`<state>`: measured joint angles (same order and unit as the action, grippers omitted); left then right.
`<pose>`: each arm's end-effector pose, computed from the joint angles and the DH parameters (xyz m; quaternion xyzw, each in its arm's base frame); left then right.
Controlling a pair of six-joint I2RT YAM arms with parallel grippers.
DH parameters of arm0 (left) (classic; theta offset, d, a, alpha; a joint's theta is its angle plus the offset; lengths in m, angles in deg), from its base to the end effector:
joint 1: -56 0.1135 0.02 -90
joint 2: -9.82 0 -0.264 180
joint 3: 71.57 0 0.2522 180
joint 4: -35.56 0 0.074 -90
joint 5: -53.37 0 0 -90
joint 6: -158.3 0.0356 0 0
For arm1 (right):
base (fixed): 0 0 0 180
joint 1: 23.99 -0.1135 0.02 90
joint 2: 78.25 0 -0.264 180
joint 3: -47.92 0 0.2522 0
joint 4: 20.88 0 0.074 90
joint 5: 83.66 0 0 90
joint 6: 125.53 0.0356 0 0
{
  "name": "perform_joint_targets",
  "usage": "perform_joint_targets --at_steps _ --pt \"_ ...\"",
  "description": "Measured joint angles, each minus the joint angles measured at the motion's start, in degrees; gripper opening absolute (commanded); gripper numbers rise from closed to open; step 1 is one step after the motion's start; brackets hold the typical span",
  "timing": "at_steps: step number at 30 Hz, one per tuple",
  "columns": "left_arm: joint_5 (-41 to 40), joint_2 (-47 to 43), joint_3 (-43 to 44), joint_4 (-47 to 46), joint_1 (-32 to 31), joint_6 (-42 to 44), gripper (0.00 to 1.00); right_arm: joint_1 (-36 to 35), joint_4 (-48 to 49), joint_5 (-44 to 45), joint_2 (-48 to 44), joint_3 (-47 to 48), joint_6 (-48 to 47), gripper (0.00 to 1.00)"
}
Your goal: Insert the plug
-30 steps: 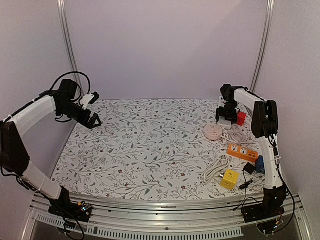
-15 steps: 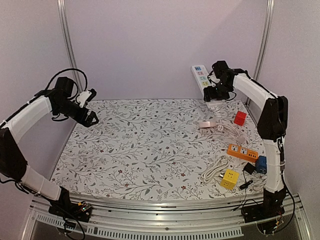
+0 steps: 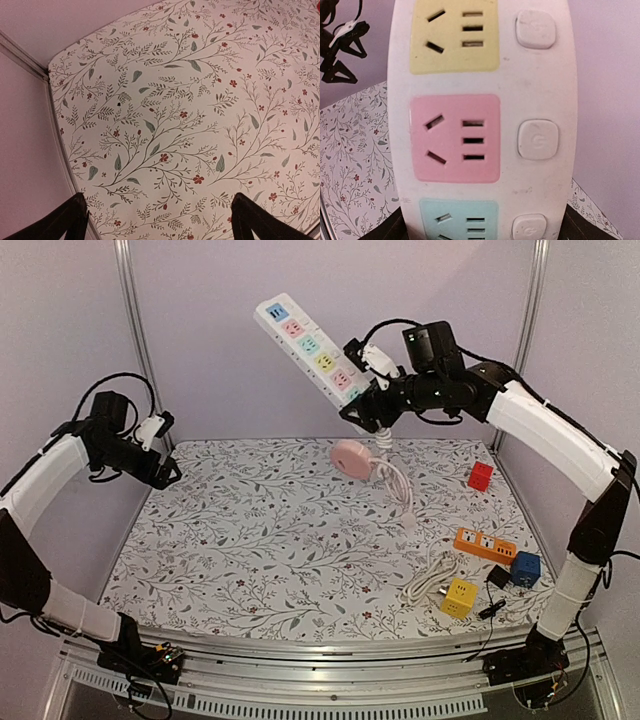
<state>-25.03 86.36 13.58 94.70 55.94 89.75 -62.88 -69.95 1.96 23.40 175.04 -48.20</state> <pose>0.2771 -0.0074 0.3240 0.2083 0.9136 -0.0311 0.3478 0.3107 0.2541 0.4367 -0.3825 0.7438 0.1553 0.5256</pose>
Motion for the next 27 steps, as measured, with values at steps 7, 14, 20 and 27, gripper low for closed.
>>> perform_joint_targets --at_steps 7,14,20,27 --pt "-0.1 -1.0 -0.2 0.9 3.5 0.0 1.0 -9.9 -4.0 0.7 7.3 -5.3 -10.4 0.0" --pt "-0.1 -2.4 -1.4 1.3 4.7 0.0 0.99 -10.5 -8.5 1.7 13.7 -2.7 -16.3 0.0" --pt "0.4 -2.7 -1.4 2.6 4.8 0.7 1.0 -10.8 -7.0 1.3 13.9 -1.3 -19.5 0.0" --pt "10.2 -3.0 -1.4 8.3 4.9 7.0 0.99 -15.8 -5.9 -5.4 16.7 -8.5 -21.7 0.0"
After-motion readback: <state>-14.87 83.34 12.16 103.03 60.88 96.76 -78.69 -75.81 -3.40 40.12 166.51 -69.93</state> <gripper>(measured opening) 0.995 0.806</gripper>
